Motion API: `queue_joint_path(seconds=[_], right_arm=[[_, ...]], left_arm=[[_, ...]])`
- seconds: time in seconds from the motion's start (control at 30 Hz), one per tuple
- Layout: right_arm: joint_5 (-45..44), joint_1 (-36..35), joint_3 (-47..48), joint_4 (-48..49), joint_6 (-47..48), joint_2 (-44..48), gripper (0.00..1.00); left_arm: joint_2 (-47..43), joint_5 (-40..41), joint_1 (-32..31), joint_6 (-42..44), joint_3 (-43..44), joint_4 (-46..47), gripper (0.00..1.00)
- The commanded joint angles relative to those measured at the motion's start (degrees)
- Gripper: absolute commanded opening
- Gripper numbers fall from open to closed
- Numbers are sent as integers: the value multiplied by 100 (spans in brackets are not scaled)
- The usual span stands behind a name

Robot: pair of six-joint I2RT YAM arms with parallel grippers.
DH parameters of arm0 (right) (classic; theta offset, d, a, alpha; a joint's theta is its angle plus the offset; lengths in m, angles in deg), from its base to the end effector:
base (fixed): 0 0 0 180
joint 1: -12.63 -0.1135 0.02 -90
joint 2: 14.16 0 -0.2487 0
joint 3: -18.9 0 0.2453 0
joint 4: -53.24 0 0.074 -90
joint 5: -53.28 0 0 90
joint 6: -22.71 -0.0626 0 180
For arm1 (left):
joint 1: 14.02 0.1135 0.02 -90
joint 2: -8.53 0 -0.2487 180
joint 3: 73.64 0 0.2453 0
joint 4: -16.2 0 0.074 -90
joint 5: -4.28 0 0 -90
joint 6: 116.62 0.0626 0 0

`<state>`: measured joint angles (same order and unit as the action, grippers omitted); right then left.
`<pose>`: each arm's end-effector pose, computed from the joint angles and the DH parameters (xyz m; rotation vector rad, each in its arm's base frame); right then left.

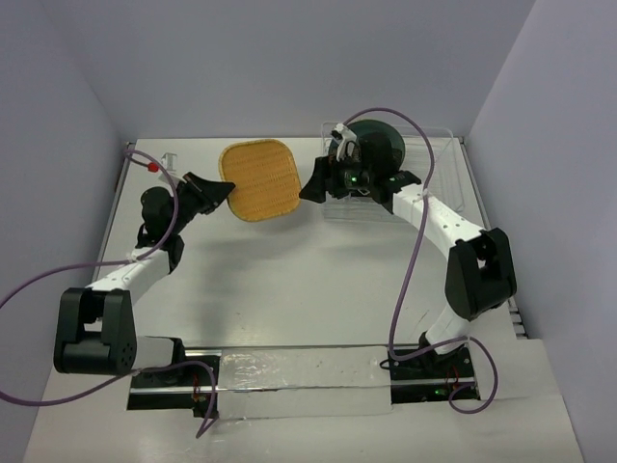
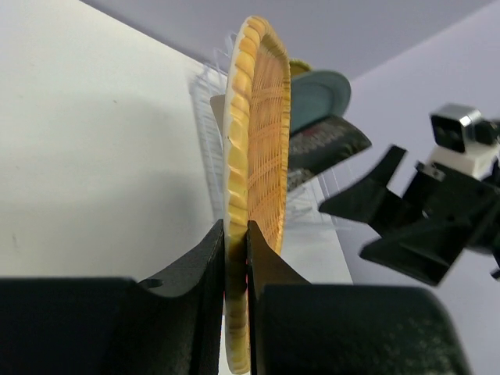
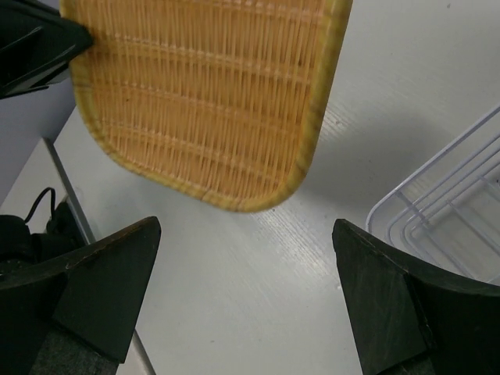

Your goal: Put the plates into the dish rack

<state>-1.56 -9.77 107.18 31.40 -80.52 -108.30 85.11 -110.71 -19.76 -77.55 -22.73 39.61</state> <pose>0.3494 0.1830 0.2783 -0.5615 2.0348 1.0087 0.3098 -0.0577 0.2440 -0.3163 1.6950 -1.0984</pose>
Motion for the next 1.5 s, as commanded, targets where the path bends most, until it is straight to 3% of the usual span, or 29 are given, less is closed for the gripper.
queue_joint_path(seconds=[0.0,0.2,0.47,0.53,0.63,0.7,0.77,0.83,0.87,0.9,0.93,0.97,1.0,1.07,1.33,1.47], right_arm=[[-94,-54,284,269,55,-72,98],[29,-54,330,668,693,-368,98],[850,-30,273,1133,702,-443,94],[1132,-12,155,1301,626,-406,78],[1556,1,-11,1690,533,-214,39],[1754,34,-169,1971,423,-57,24],[1872,86,-334,2217,293,149,2],[1818,182,-436,2280,327,360,0],[1789,188,-461,2276,412,374,0],[1734,256,-474,2221,716,566,0],[1699,295,-467,2103,1012,714,0],[1650,326,-433,1932,1334,841,0],[1496,388,-335,1667,1779,971,0],[1296,502,-13,1094,2166,1139,0],[-551,709,2306,-2418,5445,1242,0],[-1421,667,2958,-3721,8067,1134,0]], left_arm=[[-450,-478,-103,-57,-104,910,0],[-723,-1047,-194,-239,-180,1394,0],[-908,-1260,-241,-500,-325,1765,0],[-892,-1288,-251,-587,-344,1935,0],[-811,-1277,-252,-663,-370,2040,0],[-750,-1257,-258,-669,-363,2068,0],[-671,-1251,-269,-646,-328,2062,0],[-592,-1228,-269,-602,-249,1992,2],[-587,-1223,-269,-591,-239,1969,4],[-526,-1155,-263,-443,-96,1635,41],[-489,-1104,-260,-310,4,1375,70],[-469,-1049,-260,-187,80,1151,92],[-469,-938,-260,-75,148,922,98],[-490,-715,-260,142,249,674,99],[-1071,905,-252,941,514,-942,99],[-1251,1399,-243,1103,586,-1268,99]])
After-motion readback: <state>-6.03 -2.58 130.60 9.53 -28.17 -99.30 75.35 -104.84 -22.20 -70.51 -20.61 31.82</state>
